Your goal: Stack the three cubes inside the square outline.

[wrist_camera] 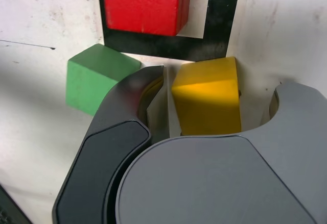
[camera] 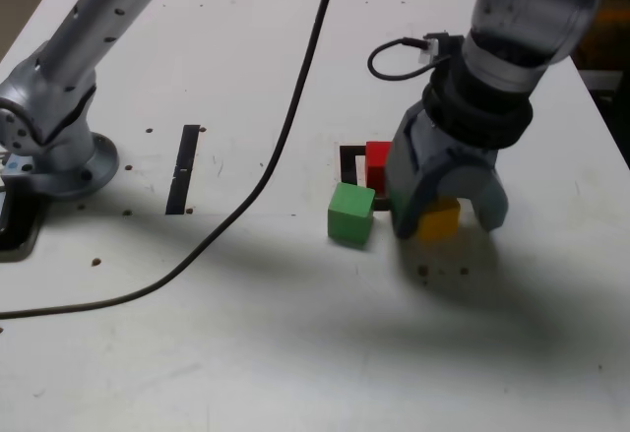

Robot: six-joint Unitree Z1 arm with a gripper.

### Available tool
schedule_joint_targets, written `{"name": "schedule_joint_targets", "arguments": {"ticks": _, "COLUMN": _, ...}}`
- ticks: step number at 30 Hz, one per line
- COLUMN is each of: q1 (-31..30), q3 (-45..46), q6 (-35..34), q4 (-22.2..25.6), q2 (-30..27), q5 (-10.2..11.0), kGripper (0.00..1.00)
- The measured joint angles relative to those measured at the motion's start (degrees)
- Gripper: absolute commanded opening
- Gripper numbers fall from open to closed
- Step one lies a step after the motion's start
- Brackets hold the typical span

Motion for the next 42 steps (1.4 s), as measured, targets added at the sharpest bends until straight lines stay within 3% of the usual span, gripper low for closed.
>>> {"name": "schedule_joint_targets", "arguments": {"ticks": 7, "q1": 0.20, "q3": -0.04, "q6": 0.92, "q4": -0.70, "q2": 0.90, "q5": 0.10, "kGripper": 0.40}}
{"name": "schedule_joint_targets", "arguments": {"ticks": 12, "q1": 0.19, "q3": -0.68, "q6": 1.27, "q4": -1.16, "q2": 0.88, "q5": 1.63, "kGripper": 0.29}}
{"name": "schedule_joint_targets", "arguments": {"ticks": 19, "q1": -0.96, "q3": -0.82, "q6": 0.60, "q4": -0.19, "q2": -0.50, "q5": 2.46, "kGripper": 0.27}}
{"name": "schedule_joint_targets", "arguments": {"ticks": 32, "q1": -3.66, "q3": 0.75, "q6": -3.31, "q4": 6.47, "q2": -14.54, "q5": 7.96, "kGripper": 0.27}}
{"name": "schedule_joint_targets", "arguments": {"ticks": 42, "q1": 1.85, "q3": 12.15, "q6": 3.48, "q4": 0.29, "q2": -18.56, "q5": 8.11, "kGripper": 0.27}}
